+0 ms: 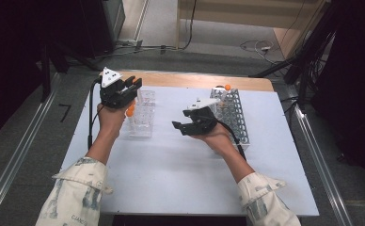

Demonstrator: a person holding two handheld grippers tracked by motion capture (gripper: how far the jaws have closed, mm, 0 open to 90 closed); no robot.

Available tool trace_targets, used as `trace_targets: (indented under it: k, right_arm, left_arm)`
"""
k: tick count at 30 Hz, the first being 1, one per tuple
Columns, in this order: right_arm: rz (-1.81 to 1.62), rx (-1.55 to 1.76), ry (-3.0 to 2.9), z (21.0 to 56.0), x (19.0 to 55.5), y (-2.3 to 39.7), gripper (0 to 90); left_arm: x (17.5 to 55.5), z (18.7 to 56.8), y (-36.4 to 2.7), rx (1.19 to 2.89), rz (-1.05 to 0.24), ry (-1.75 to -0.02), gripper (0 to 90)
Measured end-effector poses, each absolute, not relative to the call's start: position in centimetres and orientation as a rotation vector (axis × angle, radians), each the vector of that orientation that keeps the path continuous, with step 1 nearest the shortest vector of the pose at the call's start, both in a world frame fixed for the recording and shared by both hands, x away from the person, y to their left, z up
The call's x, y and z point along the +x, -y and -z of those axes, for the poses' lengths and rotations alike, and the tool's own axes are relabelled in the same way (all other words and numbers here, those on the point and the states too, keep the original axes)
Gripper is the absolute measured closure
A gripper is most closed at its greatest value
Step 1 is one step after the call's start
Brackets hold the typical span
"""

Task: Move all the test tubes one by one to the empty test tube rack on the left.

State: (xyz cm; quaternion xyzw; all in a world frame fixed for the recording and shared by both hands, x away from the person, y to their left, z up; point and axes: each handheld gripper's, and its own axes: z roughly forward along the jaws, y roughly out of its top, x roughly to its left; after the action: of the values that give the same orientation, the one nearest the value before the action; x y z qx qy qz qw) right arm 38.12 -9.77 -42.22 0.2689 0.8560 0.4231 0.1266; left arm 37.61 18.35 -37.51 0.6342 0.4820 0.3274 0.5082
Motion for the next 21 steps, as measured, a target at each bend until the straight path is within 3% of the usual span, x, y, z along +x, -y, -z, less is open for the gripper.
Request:
trace_targets:
  k: [21]
  right_arm:
    - [-1.245,0.784,-2.486,42.2,38.0,10.0,35.4]
  left_arm:
    - [38.7,39.4,-19.5,1.544,-0.839,-1.221,70.0]
